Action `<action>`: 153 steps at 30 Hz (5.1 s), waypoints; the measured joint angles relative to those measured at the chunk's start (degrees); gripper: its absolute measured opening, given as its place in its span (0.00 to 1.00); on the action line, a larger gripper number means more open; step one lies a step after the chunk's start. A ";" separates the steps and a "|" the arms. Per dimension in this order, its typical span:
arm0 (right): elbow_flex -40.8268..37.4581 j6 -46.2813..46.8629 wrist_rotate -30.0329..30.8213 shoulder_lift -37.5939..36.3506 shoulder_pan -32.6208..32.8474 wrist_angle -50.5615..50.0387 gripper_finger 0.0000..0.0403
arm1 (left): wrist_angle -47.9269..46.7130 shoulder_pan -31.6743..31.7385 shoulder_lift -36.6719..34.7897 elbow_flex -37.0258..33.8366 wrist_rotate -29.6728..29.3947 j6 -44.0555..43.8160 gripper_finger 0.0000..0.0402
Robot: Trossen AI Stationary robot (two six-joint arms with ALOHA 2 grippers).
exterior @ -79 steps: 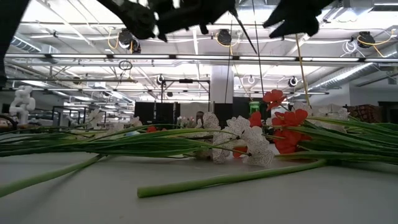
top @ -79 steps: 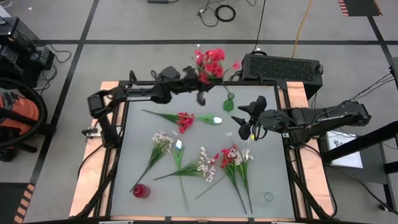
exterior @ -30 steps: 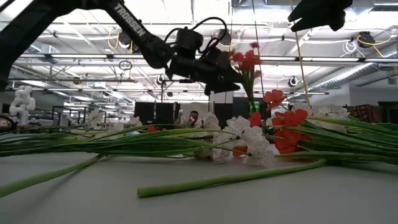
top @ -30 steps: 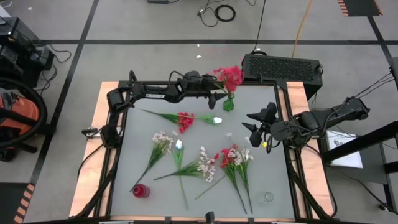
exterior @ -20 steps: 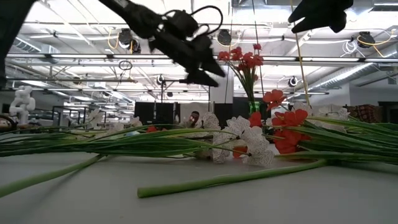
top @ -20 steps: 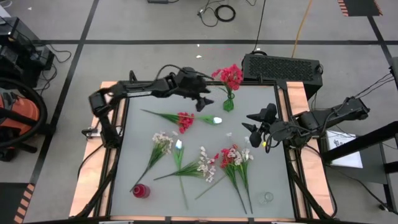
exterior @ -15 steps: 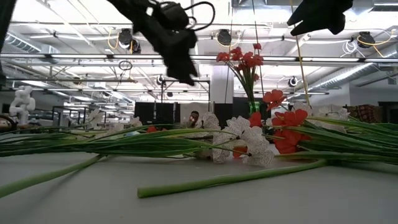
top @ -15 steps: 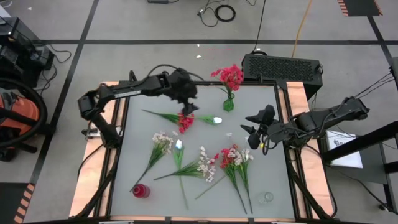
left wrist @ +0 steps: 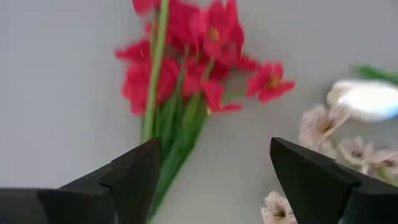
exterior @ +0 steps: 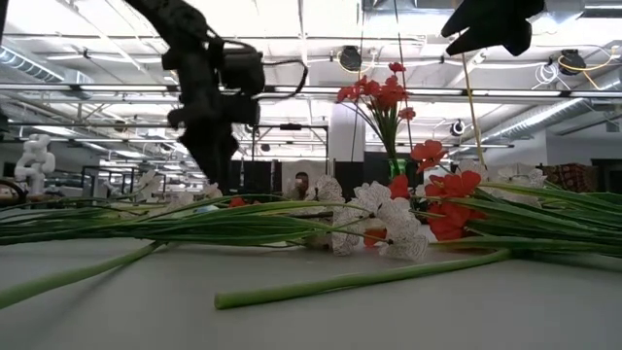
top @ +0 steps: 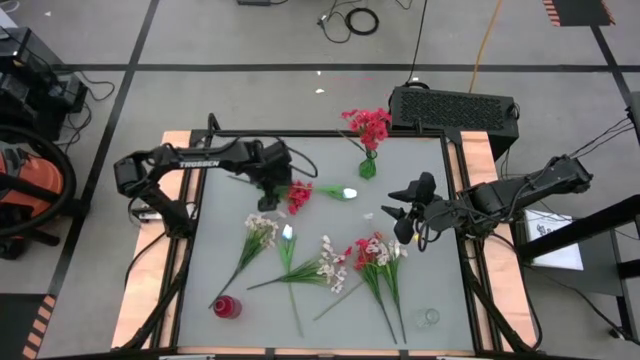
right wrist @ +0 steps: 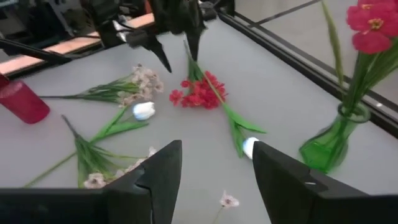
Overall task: Sort flowers into vase by color
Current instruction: Put the top red flowers into the green vase
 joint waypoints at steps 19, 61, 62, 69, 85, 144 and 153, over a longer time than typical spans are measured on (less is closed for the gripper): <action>-0.01 -2.98 0.15 0.00 0.00 0.17 0.47 | 10.17 0.86 1.42 -6.06 -7.90 5.63 0.46; -0.01 -17.13 -0.15 11.87 -0.96 29.87 0.47 | -6.47 0.17 -14.80 14.02 18.82 -2.45 0.08; 0.01 -18.54 -0.15 12.82 -1.29 32.45 0.47 | -3.06 -0.25 -16.03 14.02 20.24 -4.24 0.08; 0.01 -29.79 -0.26 20.57 -4.71 54.34 0.51 | 18.79 -6.46 -19.35 14.08 23.49 -9.53 0.08; 0.01 -34.65 -19.71 26.58 -10.33 71.73 0.70 | 36.95 -17.61 -12.24 14.04 16.51 -11.98 0.08; -29.79 -17.27 -1.67 -13.05 -35.58 69.39 0.01 | 23.68 -14.75 -17.44 2.72 7.36 -13.81 0.69; -29.89 -17.47 -3.17 -5.74 -40.07 74.20 0.01 | 25.80 -15.10 -16.46 2.69 7.27 -13.51 0.69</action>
